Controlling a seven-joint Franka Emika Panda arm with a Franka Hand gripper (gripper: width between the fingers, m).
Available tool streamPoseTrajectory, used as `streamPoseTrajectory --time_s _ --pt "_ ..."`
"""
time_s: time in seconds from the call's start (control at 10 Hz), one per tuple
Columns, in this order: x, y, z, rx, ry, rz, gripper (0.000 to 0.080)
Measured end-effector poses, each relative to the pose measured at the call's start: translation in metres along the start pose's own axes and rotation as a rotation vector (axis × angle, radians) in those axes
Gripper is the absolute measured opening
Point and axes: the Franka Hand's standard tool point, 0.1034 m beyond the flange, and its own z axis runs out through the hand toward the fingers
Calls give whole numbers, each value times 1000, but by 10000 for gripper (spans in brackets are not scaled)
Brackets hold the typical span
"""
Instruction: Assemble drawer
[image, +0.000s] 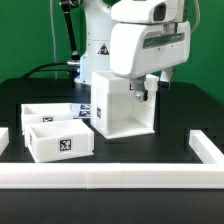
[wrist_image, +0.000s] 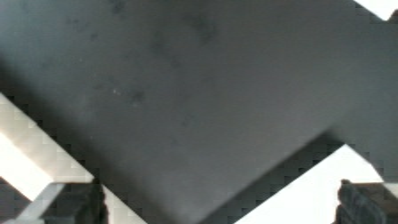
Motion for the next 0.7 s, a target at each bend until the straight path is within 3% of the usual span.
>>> streamPoseTrajectory --time_s 0.3,0.7 --pt "0 -1 0 1 0 200 649" --pt "-17 -37 -16 -9 -17 323 649"
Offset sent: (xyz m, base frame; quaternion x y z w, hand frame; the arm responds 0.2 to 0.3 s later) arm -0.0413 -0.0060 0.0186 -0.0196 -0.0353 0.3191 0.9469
